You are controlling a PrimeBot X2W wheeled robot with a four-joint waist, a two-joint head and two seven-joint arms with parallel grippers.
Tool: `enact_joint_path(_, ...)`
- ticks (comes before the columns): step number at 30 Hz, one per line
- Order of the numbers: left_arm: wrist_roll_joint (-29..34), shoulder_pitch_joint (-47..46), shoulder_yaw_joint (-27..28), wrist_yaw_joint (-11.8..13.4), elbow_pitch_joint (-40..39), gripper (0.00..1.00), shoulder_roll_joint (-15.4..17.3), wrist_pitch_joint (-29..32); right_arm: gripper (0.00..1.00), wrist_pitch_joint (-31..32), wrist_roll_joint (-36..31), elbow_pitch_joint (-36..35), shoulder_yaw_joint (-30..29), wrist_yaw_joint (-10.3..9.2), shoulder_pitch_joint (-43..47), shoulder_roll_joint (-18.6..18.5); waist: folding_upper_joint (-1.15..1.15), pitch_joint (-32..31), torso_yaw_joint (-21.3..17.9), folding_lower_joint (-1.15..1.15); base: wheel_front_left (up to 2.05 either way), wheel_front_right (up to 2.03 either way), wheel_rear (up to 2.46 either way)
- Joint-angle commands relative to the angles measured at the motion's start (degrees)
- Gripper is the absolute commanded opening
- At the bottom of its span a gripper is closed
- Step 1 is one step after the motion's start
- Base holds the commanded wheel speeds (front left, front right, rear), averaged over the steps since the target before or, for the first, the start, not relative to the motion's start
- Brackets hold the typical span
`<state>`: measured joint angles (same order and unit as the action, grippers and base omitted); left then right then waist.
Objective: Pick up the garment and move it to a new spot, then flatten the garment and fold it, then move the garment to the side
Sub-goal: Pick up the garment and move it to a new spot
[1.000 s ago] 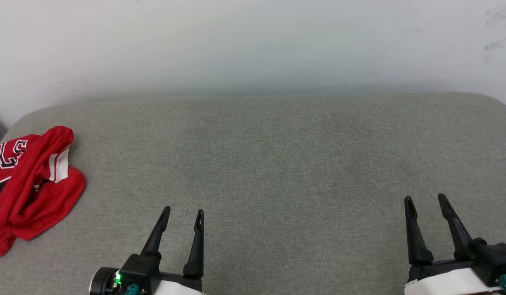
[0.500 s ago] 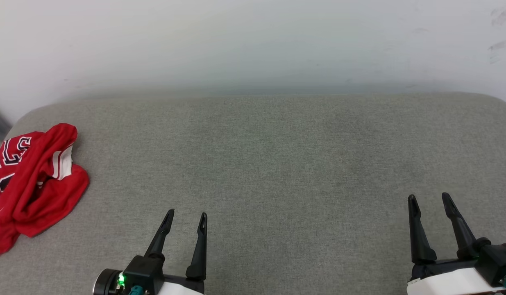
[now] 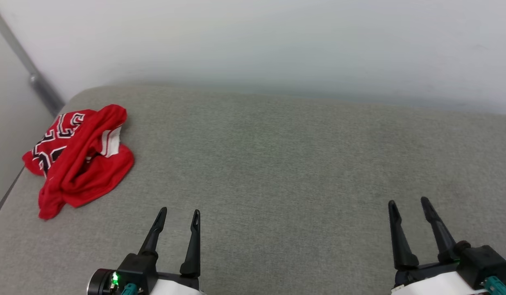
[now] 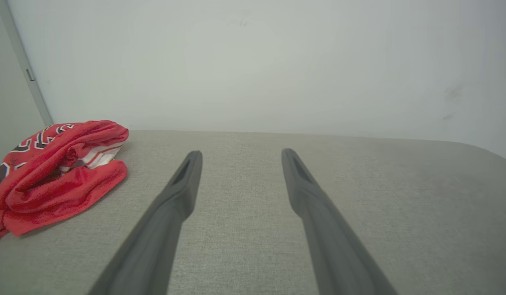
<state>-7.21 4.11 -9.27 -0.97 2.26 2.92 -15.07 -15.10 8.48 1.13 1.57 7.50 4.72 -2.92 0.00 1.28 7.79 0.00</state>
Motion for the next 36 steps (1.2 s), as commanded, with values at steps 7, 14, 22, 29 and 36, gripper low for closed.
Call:
enact_joint_path(7,1.2,1.5,3.6,-0.8,-0.1,1.0,-0.1,-0.2,1.0,-0.1,0.8,0.4,3.2,-0.02,0.8,0.1,0.0,-1.9,11.5,0.0,0.0,0.0,0.0)
enact_joint_path(14,1.5,1.7,3.6,-1.2,-0.2,1.0,-0.1,-0.2,1.0,-0.1,1.3,0.4,3.9,-0.02,0.5,0.1,0.0,-1.9,16.3,0.0,0.0,0.0,0.0)
enact_joint_path(22,1.0,2.2,3.7,-1.0,-0.6,1.0,-0.1,-0.2,1.0,-0.1,1.4,0.8,4.6,-0.02,0.5,0.0,0.0,-2.1,19.8,0.0,0.0,0.0,0.0)
enact_joint_path(29,1.1,2.3,3.6,-0.9,-0.6,1.0,-0.1,-0.2,1.0,-0.1,1.3,1.0,4.8,-0.02,0.5,0.0,0.0,-2.2,20.8,0.0,0.0,0.0,0.0)
enact_joint_path(36,0.7,2.4,3.9,-0.5,-1.0,1.0,-0.1,-0.2,1.0,-0.1,0.7,1.0,5.2,-0.02,0.3,0.0,0.0,-1.6,20.1,0.0,0.0,0.0,0.0)
